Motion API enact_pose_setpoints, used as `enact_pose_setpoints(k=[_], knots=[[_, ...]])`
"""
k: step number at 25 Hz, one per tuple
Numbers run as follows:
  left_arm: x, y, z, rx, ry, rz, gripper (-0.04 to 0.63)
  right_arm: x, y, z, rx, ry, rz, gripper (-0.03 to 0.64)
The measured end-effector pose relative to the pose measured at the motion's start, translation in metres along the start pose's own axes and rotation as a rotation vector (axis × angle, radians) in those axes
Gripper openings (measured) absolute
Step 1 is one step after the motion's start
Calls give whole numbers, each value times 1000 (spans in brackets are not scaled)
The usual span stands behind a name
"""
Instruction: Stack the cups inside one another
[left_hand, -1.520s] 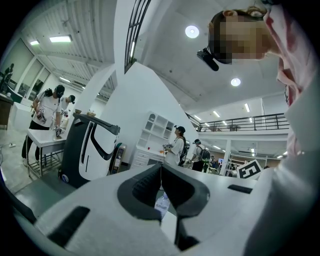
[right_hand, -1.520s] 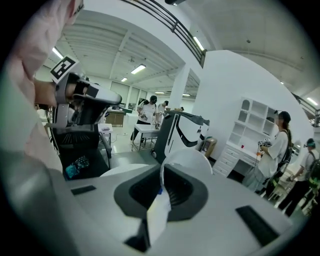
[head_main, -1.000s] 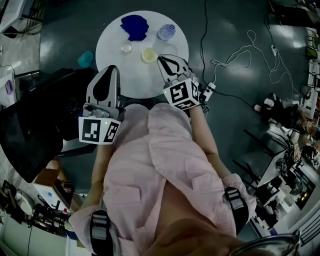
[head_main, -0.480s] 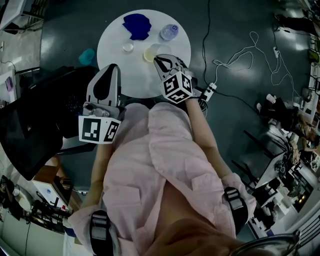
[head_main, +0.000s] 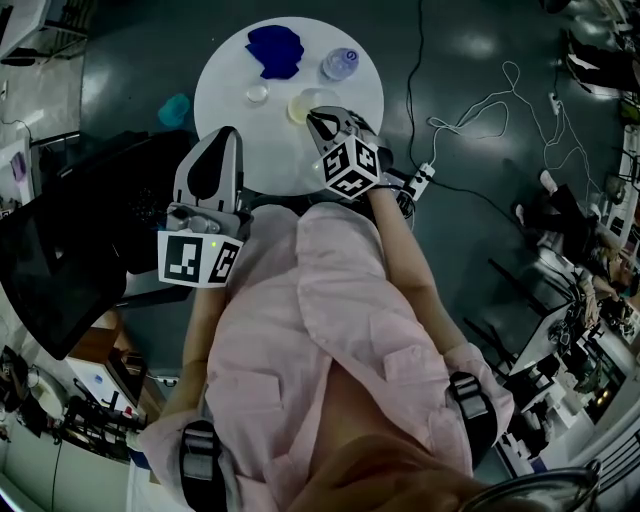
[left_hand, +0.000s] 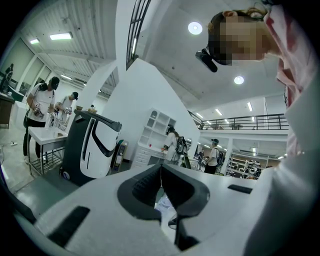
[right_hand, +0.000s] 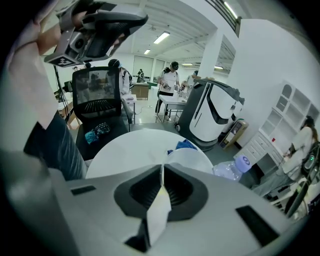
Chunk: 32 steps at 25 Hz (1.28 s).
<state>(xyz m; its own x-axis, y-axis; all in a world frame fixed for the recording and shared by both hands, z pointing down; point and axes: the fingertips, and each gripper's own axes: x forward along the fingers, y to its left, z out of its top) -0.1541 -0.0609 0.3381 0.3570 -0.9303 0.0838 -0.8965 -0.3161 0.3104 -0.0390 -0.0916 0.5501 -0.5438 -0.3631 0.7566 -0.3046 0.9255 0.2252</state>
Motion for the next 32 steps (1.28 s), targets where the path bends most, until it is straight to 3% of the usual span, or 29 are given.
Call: enact_pose_setpoints(k=[32], knots=[[2, 0, -2, -3, 16, -9, 20, 17, 14, -17, -22, 58, 58, 35]])
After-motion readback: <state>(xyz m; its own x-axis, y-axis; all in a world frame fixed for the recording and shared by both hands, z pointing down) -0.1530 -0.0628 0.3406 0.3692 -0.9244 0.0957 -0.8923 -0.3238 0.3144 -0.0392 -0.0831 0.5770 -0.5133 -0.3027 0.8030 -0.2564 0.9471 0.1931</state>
